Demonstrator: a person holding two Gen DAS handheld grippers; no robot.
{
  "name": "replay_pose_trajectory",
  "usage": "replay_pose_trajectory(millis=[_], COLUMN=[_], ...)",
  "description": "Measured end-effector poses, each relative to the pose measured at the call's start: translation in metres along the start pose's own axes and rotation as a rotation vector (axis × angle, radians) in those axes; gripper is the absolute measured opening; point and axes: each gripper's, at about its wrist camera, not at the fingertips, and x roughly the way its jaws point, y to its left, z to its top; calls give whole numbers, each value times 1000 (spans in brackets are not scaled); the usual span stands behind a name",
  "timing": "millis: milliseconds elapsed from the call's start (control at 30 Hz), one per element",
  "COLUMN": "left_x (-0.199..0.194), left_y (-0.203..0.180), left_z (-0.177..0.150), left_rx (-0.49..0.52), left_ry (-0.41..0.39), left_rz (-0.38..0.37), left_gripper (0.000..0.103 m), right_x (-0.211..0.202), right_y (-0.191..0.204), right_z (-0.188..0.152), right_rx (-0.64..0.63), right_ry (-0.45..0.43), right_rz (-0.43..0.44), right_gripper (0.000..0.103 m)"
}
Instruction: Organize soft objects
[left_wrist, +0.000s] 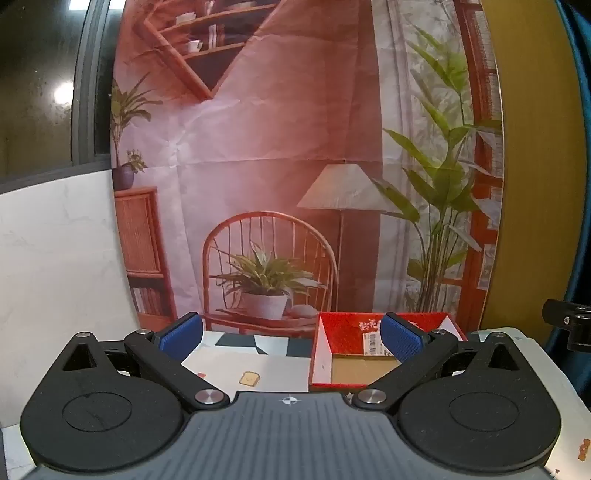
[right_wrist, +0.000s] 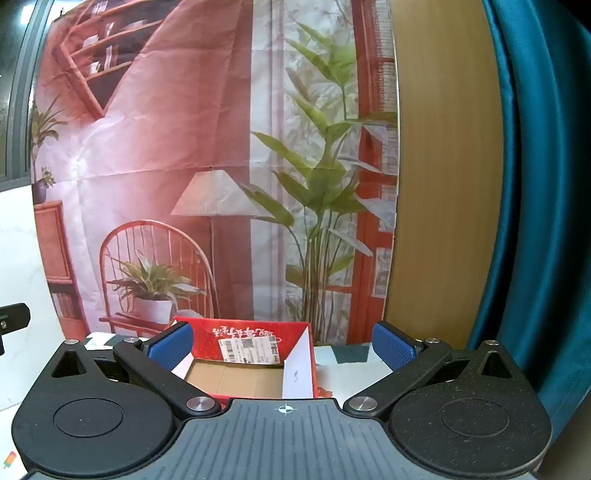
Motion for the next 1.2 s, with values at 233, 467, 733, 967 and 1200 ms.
replay_pose_trajectory(millis=[233, 467, 733, 967, 1200], left_x=[8, -3, -4, -3, -3], left_y=[7, -2, 0, 1, 1], left_z=[2, -2, -2, -1, -1], left_rx=[-8, 17, 14, 11, 12], left_ry=[11, -20, -17, -12, -11], left_rz=[-1, 29, 26, 24, 24], left_gripper=[103, 103, 103, 103, 103], right_x=[0, 0, 0, -1, -4], right_y=[1, 0, 0, 0, -1], right_z=[1, 1, 1, 2, 6], right_rx=[-8, -6, -5, -4, -5], right_ry=[3, 5, 6, 8, 9], right_rz=[-5, -3, -2, -3, -3], right_gripper=[103, 103, 103, 103, 103])
